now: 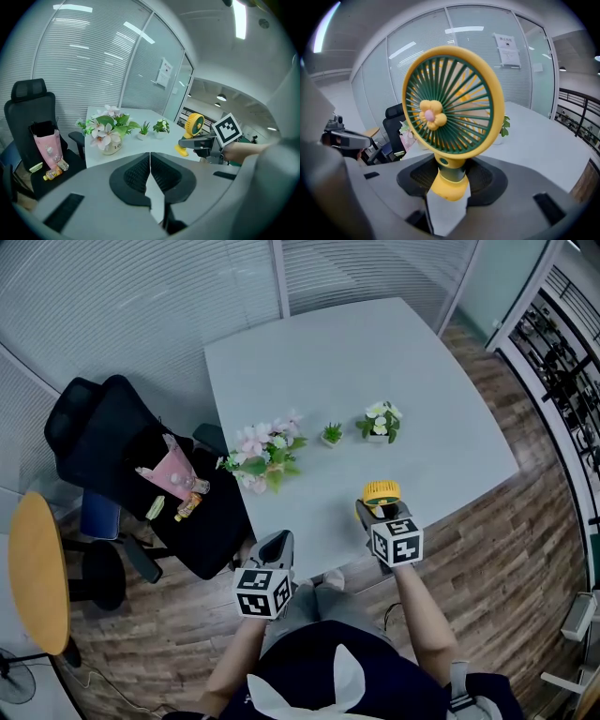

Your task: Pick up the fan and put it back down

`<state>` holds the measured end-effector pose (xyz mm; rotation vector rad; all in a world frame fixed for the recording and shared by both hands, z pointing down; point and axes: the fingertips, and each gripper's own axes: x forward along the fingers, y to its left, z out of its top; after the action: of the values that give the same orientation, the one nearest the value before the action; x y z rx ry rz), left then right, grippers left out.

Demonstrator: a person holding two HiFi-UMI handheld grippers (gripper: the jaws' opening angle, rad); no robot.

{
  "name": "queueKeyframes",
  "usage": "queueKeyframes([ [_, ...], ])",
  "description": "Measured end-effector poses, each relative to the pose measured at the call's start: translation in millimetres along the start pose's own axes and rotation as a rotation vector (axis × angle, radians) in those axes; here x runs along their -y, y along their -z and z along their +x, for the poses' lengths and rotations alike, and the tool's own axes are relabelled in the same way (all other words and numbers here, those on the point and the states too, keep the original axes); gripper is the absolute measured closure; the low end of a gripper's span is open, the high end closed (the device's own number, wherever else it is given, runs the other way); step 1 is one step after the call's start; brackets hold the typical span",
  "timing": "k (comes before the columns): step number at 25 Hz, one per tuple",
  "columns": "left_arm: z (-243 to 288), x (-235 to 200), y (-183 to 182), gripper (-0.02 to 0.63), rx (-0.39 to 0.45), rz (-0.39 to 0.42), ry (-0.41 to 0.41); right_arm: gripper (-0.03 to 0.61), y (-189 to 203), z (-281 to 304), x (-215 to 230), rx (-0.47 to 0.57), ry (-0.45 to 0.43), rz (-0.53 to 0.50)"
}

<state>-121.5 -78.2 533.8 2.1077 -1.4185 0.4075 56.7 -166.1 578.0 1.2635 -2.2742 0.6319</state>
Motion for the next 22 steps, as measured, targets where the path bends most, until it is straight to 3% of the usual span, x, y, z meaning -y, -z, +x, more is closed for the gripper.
queueKeyframes([
  [22, 31, 10, 7, 0.591, -0.056, -0.006, 0.023, 0.393, 44, 55, 20, -0.056, 0.001, -0.052],
])
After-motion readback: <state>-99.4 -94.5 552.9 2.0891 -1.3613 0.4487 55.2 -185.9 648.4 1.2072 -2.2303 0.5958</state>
